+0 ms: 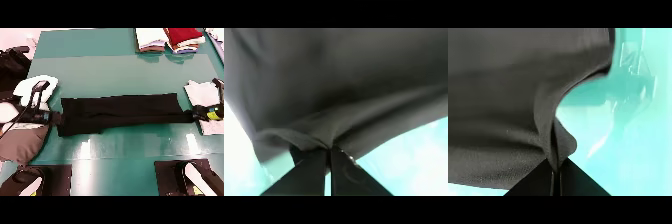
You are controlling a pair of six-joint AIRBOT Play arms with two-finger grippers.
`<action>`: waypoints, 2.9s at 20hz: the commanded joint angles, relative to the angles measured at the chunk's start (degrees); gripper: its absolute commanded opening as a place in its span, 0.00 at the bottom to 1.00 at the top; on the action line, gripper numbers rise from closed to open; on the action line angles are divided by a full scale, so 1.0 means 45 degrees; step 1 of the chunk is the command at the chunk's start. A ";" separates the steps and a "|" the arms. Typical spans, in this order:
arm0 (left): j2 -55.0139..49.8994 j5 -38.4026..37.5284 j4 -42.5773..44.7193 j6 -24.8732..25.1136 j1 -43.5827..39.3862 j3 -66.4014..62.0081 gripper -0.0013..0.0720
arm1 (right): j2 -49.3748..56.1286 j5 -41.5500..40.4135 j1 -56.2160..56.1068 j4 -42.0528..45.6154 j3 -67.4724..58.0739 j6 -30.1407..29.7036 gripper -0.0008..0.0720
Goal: Fold the shirts.
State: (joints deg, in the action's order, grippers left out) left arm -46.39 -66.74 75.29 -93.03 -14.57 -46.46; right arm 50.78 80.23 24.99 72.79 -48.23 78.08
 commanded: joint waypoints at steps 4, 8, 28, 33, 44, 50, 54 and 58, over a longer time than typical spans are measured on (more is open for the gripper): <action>-0.5042 0.3050 0.0432 0.0544 0.0005 -0.2545 0.05 | 0.4036 -0.0593 -0.1287 -0.0291 -0.3099 0.0311 0.03; -0.6139 0.3521 0.0427 0.0534 0.0005 -0.3415 0.06 | 0.5688 -0.0549 -0.1481 -0.0806 -0.4605 0.0296 0.13; -0.7140 0.4643 -0.2297 -0.0335 -0.3288 -0.4779 0.05 | 1.0618 0.0282 0.0733 -0.3721 -0.5173 -0.2812 0.74; -0.9029 0.5916 -0.3696 -0.0311 -0.4299 -0.5382 0.05 | 1.0214 0.0126 -0.0131 -0.3891 -0.5173 -0.3706 0.12; -1.2925 0.4779 -0.3740 0.0214 -0.4954 -0.9306 0.05 | 0.5124 0.0136 -0.2472 -0.6334 -0.7237 -0.2341 0.03; -1.3129 0.4731 -0.3667 0.0257 -0.4954 -0.9316 0.05 | 0.4323 -0.0126 -0.4755 -0.6363 -0.8607 -0.0928 0.03; -1.2934 0.3779 -0.3041 0.0340 -0.4449 -0.9908 0.05 | 0.4313 -0.0811 -0.5965 -0.7028 -0.8728 -0.0544 0.03; -1.1064 0.2482 -0.1234 0.0335 -0.2652 -1.0122 0.05 | 0.4405 -0.1923 -0.7815 -0.7286 -0.8723 -0.0544 0.03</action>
State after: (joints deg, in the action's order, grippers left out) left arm -100.97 -51.33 63.70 -91.61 -31.27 -91.22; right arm 70.43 75.31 -4.84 41.30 -87.22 74.94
